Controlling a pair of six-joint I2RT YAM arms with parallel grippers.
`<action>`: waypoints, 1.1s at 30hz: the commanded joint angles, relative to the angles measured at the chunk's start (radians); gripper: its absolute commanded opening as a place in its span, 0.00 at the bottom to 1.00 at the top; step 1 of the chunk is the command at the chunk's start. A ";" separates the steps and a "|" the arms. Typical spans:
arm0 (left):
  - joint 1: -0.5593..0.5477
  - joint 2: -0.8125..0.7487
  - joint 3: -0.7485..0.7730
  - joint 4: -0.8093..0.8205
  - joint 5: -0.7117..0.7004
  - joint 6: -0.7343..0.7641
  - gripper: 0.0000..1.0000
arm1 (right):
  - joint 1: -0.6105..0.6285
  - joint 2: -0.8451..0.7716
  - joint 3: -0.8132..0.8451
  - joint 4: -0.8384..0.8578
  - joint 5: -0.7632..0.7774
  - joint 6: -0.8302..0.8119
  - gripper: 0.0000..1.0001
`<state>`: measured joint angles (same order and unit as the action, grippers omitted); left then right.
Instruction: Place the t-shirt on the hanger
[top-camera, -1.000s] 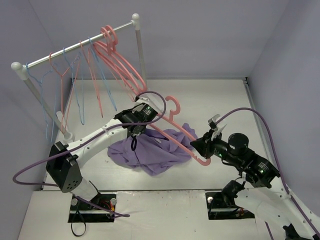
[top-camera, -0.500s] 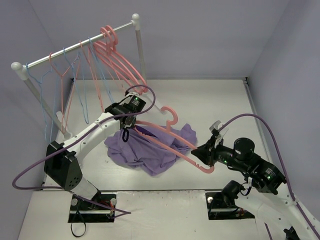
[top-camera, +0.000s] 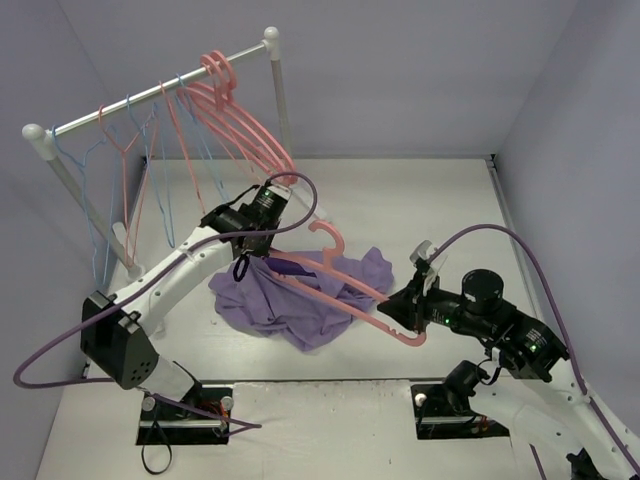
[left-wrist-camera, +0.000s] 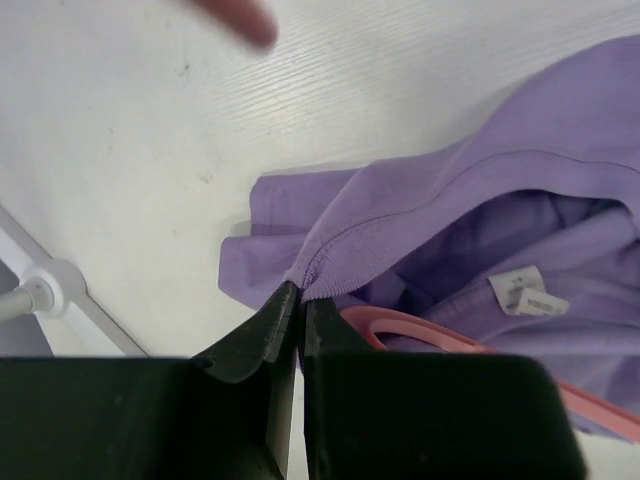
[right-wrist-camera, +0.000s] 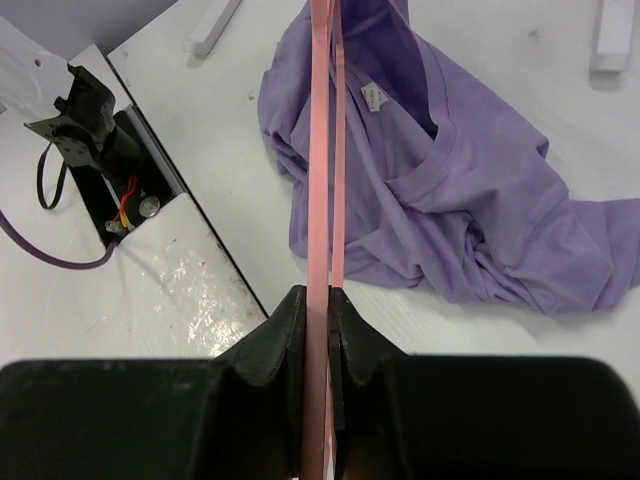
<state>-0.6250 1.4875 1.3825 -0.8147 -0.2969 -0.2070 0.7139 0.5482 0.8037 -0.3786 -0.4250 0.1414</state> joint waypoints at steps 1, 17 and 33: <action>0.004 -0.118 0.094 0.035 0.108 0.077 0.00 | -0.001 0.037 0.085 0.107 -0.047 -0.047 0.00; -0.022 -0.201 0.332 -0.063 0.306 0.055 0.00 | -0.001 0.148 0.239 0.135 -0.074 -0.238 0.00; -0.155 -0.158 0.613 -0.087 0.306 -0.055 0.00 | -0.001 0.171 0.330 0.319 0.029 -0.203 0.00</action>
<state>-0.7355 1.3158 1.8997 -0.9443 0.0030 -0.2242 0.7143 0.6867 1.0791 -0.2701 -0.3922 -0.0766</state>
